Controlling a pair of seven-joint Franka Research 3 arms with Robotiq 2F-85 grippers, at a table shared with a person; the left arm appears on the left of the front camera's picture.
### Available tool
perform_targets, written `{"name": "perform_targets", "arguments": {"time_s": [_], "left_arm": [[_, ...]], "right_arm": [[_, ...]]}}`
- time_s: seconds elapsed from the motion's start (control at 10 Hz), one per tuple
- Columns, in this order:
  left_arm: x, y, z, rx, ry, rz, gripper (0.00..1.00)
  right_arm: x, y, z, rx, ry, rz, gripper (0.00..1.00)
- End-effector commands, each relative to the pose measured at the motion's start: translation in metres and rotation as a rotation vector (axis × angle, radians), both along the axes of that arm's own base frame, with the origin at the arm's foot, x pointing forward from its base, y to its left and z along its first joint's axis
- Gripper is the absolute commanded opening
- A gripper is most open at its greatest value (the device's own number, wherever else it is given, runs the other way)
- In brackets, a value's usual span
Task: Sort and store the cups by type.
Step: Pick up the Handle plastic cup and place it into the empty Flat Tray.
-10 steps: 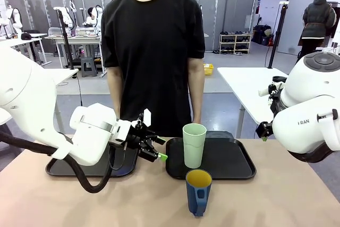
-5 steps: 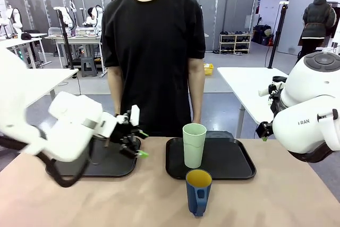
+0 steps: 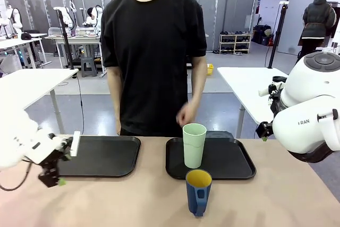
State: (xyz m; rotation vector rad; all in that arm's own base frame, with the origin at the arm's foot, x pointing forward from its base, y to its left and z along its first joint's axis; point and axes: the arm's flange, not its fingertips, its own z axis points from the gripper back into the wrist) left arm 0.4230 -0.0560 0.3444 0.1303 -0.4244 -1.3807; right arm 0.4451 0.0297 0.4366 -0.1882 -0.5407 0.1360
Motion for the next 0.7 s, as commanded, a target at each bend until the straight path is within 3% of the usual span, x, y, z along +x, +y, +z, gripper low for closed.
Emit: {"name": "perform_targets", "arguments": {"time_s": [0.0,0.4,0.6], "left_arm": [[-0.032,0.001,0.057,0.056,0.093,0.088,1.0],[-0.039,0.03,0.074,0.073,0.172,0.047,1.0],[-0.037,0.04,0.074,0.059,0.177,0.038,1.0]], "right_arm": [[0.0,0.001,-0.001,-0.009,-0.001,0.002,1.0],[0.0,0.001,-0.001,-0.009,-0.001,0.002,1.0],[0.0,0.001,-0.001,-0.009,-0.001,0.002,1.0]]}}
